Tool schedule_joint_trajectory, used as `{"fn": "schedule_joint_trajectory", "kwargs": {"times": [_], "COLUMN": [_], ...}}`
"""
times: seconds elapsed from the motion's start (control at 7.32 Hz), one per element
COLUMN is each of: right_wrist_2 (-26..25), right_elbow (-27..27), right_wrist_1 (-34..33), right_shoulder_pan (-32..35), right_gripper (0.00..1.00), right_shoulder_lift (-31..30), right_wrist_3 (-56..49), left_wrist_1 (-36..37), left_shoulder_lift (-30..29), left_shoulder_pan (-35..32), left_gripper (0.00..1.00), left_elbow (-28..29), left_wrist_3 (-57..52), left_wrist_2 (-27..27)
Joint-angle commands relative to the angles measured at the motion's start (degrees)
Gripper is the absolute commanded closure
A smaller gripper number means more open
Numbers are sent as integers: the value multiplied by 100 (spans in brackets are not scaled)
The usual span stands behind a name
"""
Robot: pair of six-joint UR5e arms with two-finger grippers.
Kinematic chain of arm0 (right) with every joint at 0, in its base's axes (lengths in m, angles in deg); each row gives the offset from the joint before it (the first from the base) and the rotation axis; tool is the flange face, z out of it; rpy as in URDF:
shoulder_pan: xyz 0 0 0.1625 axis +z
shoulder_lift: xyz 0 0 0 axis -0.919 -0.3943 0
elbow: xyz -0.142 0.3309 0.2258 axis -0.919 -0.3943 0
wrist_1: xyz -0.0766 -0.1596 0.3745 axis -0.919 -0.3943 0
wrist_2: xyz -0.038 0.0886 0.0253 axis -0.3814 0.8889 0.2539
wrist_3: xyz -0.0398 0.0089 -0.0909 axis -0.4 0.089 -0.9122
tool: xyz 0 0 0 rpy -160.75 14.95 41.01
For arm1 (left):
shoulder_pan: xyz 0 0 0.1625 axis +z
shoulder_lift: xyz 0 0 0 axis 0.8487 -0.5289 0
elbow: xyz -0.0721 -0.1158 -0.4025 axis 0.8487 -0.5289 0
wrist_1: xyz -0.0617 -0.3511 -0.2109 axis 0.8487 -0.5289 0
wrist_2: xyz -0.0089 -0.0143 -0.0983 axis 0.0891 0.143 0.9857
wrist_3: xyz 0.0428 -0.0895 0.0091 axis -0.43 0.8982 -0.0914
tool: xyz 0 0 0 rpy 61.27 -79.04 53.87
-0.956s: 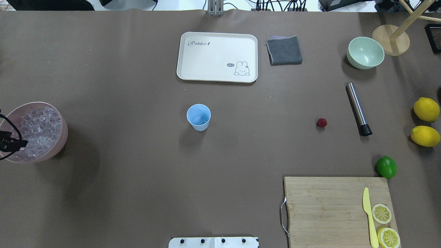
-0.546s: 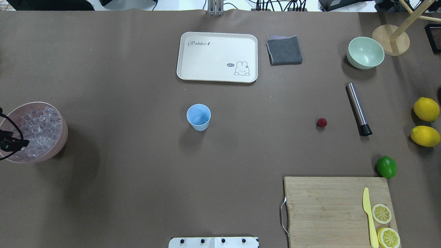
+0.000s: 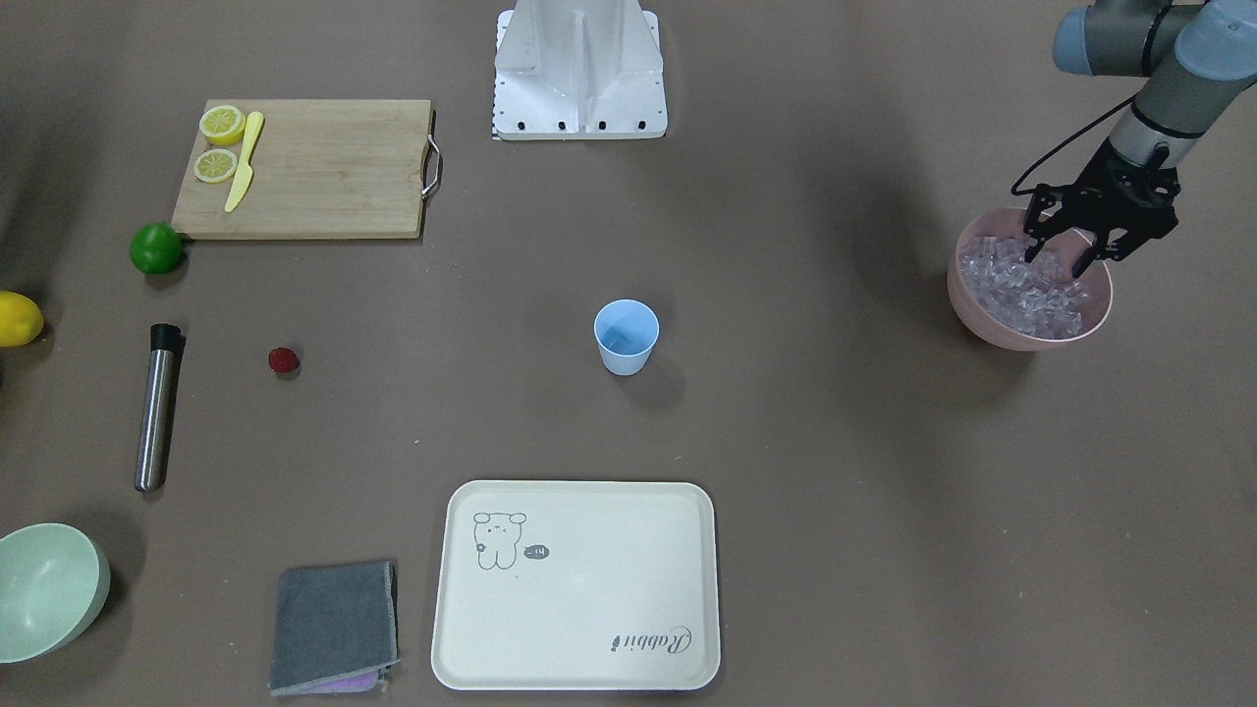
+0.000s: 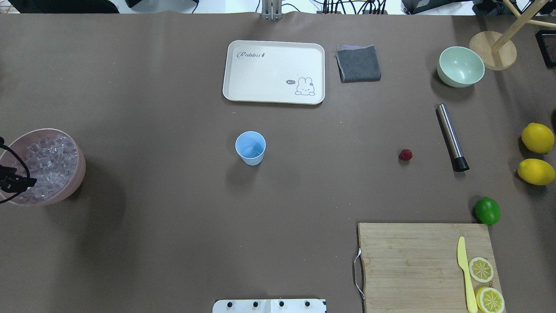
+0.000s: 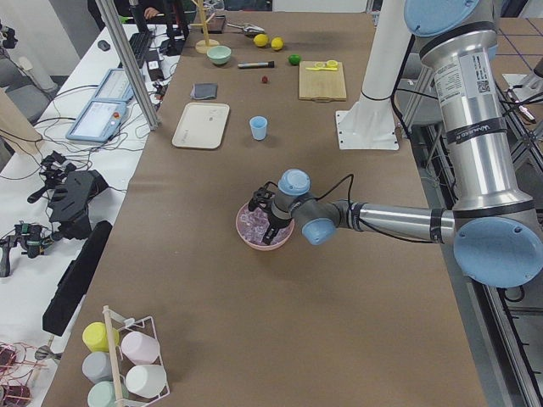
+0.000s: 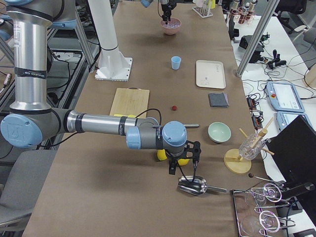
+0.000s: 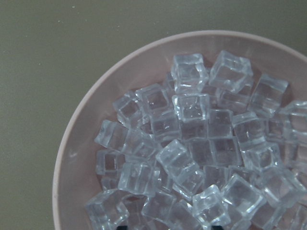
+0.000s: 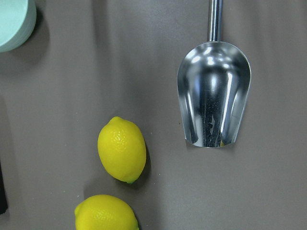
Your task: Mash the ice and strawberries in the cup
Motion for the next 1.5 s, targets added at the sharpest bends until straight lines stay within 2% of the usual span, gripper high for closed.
{"fn": "schedule_joint_trajectory", "kwargs": {"times": [0.0, 0.41, 0.68, 1.09, 1.23, 1.37], "right_wrist_2": [-9, -9, -9, -9, -9, -9], "right_elbow": [-5, -14, -40, -40, -40, -40], "right_wrist_1": [0, 0, 0, 0, 0, 0], "right_shoulder_pan": [6, 6, 6, 6, 6, 6], "right_gripper": [0, 0, 0, 0, 0, 0], "right_shoulder_lift": [9, -9, 0, 0, 0, 0], "right_wrist_3": [-8, -17, -17, -8, -8, -8], "left_wrist_1": [7, 7, 16, 16, 16, 16], "left_shoulder_lift": [3, 3, 3, 3, 3, -5], "left_shoulder_pan": [6, 6, 6, 6, 6, 6], "left_gripper": [34, 36, 45, 45, 50, 77], "left_elbow": [-12, -3, 14, 41, 50, 41], "left_wrist_3": [-4, -4, -4, -13, -13, -13], "left_wrist_2": [67, 226, 269, 269, 269, 269]}}
